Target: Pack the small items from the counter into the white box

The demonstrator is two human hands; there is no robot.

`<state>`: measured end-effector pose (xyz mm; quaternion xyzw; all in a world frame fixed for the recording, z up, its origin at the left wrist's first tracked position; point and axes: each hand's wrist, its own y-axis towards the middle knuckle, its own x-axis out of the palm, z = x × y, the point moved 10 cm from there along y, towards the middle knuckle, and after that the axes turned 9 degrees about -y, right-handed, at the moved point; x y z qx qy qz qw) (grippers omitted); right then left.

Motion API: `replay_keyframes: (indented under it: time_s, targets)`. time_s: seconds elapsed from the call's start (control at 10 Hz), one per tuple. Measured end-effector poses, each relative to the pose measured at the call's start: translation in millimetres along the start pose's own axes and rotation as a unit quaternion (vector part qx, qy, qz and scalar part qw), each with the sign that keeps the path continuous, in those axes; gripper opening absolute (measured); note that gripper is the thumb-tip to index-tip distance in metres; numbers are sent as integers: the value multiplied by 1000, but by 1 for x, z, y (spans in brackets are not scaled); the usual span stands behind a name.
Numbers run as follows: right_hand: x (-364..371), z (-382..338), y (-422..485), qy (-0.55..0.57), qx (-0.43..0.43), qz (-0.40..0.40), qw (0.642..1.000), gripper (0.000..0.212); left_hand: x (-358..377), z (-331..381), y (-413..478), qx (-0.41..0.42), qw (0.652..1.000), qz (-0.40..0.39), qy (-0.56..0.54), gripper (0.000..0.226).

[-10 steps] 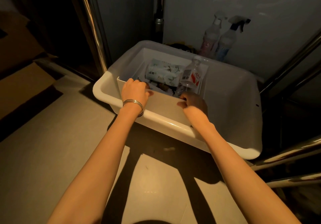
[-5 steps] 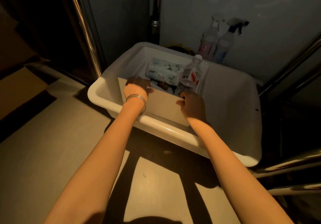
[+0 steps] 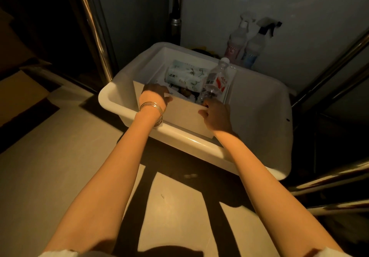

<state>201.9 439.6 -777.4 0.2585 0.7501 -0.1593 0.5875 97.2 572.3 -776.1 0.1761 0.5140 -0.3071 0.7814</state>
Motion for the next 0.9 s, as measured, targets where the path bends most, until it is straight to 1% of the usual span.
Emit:
replay_keyframes:
  time_s: [0.1,0.2,0.3,0.5,0.6,0.7,0.8,0.9]
  targets:
    - [-2,0,-7,42,-24,-21,999,32,-6,-1,-26,26,994,94,-46,35]
    - [-7,-1,-14,51,-25,-20,998,39,-13,7,-57,51,984,171,-23,32]
    - [-10,0,-24,42,-13,-7,999,43,-9,15,-76,64,979,191,-30,35]
    - [-34,-8,-53,89,-15,19,996,43,-2,15,-87,57,983,163,-60,38]
    - [-50,-13,-67,67,3,-31,997,37,-21,18,-97,29,989,131,-63,40]
    - [-84,-24,-82,8,8,-62,998,42,-57,33,-112,23,996,74,-35,43]
    - [-132,-50,-94,-3,-22,-71,997,50,-113,53,-129,38,997,61,-30,44]
    - [-189,-75,-100,-26,-55,-50,997,56,-178,74,-145,39,996,78,-30,45]
